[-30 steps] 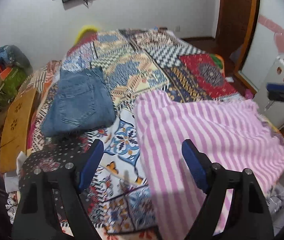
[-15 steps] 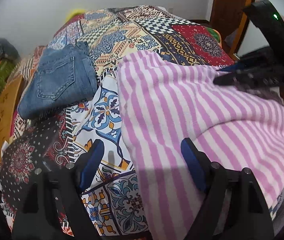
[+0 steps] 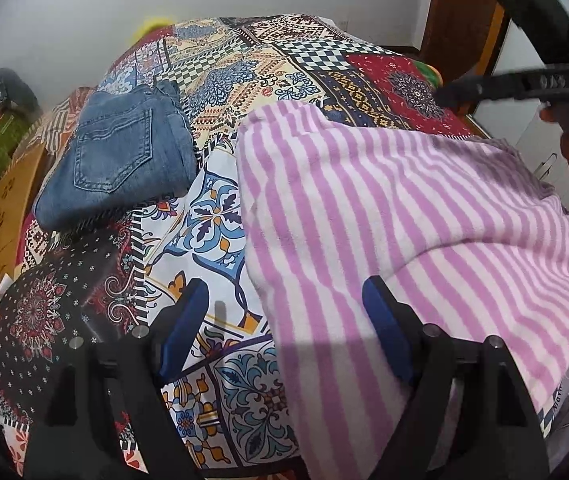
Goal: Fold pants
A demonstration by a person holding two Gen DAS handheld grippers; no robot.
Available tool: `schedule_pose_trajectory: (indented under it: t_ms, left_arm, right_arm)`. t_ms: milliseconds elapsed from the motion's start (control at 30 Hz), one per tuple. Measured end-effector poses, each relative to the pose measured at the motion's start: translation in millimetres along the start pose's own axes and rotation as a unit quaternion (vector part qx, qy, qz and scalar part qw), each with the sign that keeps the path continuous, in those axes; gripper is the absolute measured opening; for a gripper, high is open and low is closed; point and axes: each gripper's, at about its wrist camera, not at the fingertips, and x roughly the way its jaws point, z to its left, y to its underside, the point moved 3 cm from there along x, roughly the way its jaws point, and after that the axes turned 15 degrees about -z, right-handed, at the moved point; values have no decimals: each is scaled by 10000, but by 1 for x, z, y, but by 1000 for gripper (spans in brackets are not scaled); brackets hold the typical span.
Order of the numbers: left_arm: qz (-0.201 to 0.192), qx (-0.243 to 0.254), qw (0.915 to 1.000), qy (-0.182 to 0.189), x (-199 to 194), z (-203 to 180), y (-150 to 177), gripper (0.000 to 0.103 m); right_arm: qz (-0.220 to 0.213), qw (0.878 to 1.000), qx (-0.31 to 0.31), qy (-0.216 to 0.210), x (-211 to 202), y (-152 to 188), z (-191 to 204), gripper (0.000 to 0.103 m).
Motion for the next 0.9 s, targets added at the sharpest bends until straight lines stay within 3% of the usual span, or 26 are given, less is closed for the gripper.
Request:
schedule_pose_trajectory:
  t_ms: [133,200,300,433,500,633,700,767,900]
  left_arm:
    - [-9,-57,10000,26,0,1,1,80]
    - [-19,-45,10000,27,0,1,1,80]
    - [-68,47,10000,23,-1,0,1,80]
    - [-86,10,9999,86,1,1,0,80]
    - [-87,-49,9999,113,2,3,1,80]
    - [-110,-141,9997,140,2,4,2,80]
    - [-108,-150,9997,155,3,4,2,80]
    - [-102,-155,9997,165,2,4,3,80]
    - [-45,-344,9991,228,1,9,2,80]
  right_arm:
    - [369,9987,-31,-337,43,-6,14,51]
    - [573,9977,69,-367,62,-3,12,44]
    - [808,9939,151,-733,74,8,22,40]
    - [1152,9908,-213,-684,88,23,38,27]
    - [1055,9920,-95,-682,89,21,38,17]
    - [755,9954,65,-591,84,10,31,11]
    - [584,9979,-117,-267,86,3,28,4]
    - [482,9986,-186,131,90,-3,19,4]
    - [560,9980,-95,281,77,-6,5,5]
